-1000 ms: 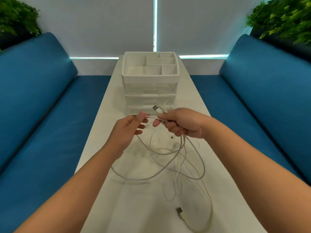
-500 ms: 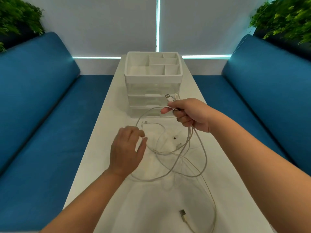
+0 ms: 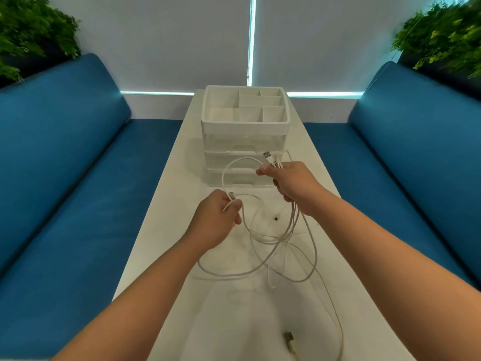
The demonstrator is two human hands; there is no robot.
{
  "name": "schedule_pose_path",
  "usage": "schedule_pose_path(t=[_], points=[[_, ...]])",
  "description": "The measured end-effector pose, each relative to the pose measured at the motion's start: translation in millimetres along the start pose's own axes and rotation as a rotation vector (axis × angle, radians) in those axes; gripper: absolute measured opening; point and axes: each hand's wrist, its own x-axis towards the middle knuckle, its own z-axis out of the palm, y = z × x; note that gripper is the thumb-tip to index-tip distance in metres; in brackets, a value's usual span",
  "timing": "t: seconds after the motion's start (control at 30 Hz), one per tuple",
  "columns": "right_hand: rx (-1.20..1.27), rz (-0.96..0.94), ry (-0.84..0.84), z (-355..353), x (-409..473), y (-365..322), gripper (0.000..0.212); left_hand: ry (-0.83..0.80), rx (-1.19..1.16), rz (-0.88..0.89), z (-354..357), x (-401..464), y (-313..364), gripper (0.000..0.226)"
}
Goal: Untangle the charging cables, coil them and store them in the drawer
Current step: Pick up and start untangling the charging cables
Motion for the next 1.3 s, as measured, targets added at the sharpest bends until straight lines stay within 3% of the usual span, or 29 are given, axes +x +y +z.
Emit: schedule_pose_path(t=[0.03, 0.13, 0.23, 0.3, 0.37, 0.43, 0.5, 0.57, 0.67, 0.77, 0.87, 0.93, 1.0, 1.1, 1.3], points=[[0.021, 0.015, 0.001, 1.4, 0.9, 3.3, 0.026, -0.023, 0.054, 0.043, -1.6, -1.0, 3.4, 0.024], [0.054, 0.060, 0.053, -0.8, 3.7, 10.0, 0.024, 0.010, 0.176, 0.087, -3.4, 0.1, 2.4, 0.067], [0.064, 0.148, 0.166, -9.3, 9.8, 14.8, 0.027, 0.070, 0.125, 0.164, -7.1, -3.1, -1.8, 0.080], [0.108, 0.211, 0.248, -16.6, 15.4, 20.8, 0.036, 0.091, 0.056, 0.296, -9.0, -7.9, -0.7, 0.069], [0.160, 0.235, 0.318, -24.3, 20.1, 26.0, 0.044, 0.189, -0.067, 0.382, -11.7, -10.3, 1.9, 0.040], [0.197, 0.237, 0.370, -32.8, 24.3, 29.9, 0.037, 0.337, -0.239, 0.405, -17.1, -10.7, 3.7, 0.017], [0.202, 0.227, 0.401, -40.0, 26.2, 32.2, 0.024, 0.475, -0.418, 0.394, -26.0, -9.0, 3.8, 0.011], [0.178, 0.194, 0.401, -43.1, 27.2, 33.3, 0.025, 0.515, -0.496, 0.335, -33.1, -5.3, 1.3, 0.012], [0.116, 0.110, 0.319, -38.8, 22.7, 27.4, 0.038, 0.327, -0.308, 0.122, -29.0, 1.0, -11.0, 0.012], [0.082, -0.061, 0.263, -35.4, 13.6, 7.5, 0.030, 0.079, -0.085, -0.170, -11.6, 0.3, -33.2, 0.015], [0.012, -0.204, 0.187, -40.0, 2.5, -19.0, 0.024, -0.110, -0.111, -0.347, 4.2, -11.4, -45.6, 0.018], [-0.090, -0.250, 0.062, -40.9, -3.8, -32.5, 0.027, -0.220, -0.068, -0.363, 12.4, -17.9, -45.6, 0.027], [-0.197, -0.245, -0.061, -36.1, -7.3, -37.0, 0.029, -0.299, 0.207, -0.304, 18.0, -17.7, -45.0, 0.045], [-0.313, -0.203, -0.155, -23.1, -9.7, -26.1, 0.028, -0.263, 0.429, -0.272, 18.5, -14.5, -30.0, 0.067], [-0.480, -0.211, -0.201, -15.6, -8.9, 1.4, 0.028, -0.315, 0.739, -0.148, -3.4, -7.4, -2.1, 0.065]])
